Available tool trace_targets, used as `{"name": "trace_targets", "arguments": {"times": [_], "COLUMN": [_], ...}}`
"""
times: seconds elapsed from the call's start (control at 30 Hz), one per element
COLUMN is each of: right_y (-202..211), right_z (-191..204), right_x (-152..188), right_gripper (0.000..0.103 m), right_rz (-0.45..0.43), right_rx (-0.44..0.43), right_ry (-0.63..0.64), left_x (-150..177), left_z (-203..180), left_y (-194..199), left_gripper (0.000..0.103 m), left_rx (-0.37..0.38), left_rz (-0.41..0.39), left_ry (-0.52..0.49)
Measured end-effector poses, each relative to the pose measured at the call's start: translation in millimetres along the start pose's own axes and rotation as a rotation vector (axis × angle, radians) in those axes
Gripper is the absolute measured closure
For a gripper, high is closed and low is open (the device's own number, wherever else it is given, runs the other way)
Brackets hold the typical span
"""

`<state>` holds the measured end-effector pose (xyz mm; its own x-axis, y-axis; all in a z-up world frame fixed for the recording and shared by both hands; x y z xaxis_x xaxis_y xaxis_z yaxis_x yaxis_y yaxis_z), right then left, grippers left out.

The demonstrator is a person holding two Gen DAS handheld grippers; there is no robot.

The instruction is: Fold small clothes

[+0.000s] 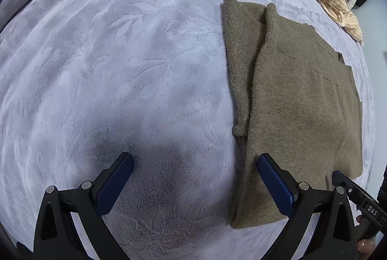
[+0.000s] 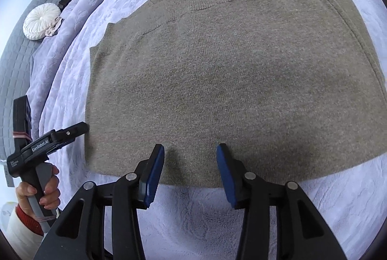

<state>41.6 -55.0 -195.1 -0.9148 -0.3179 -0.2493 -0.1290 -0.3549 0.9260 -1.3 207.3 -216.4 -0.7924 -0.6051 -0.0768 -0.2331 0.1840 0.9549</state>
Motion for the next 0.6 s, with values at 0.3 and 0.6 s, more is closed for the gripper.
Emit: {"name": "trace_targets", "arguments": {"times": [0.3,0.6], "right_y": [-12.8,-51.4], "right_z": [59.0,36.7], "right_x": [17.1,26.3], "right_gripper": [0.054,0.055], "right_rz": [0.046,-0.008], "right_rx": [-0.349,-0.568], "right_ry": [-0.042,-0.459], "left_x": [40.8,77.8], "left_z": [9.7,-12.3], "left_y": [14.7,9.3], "left_gripper": [0.000,0.000], "left_rx": [0.128,0.362], "left_rz": [0.091,0.232], "left_ry": [0.070,0.209]}}
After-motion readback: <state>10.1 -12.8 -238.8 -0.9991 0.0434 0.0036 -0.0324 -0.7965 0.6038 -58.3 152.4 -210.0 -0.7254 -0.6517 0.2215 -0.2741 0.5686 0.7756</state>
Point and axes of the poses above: each gripper's, at about its wrist camera, not at the fingertips, and y roughly against the way its jaws point, z to its left, x to its underside, the point moved 6 cm from there along -y, roughly the way its jaws point, and after that the axes turned 14 degrees about y, right-handed, at the moved point
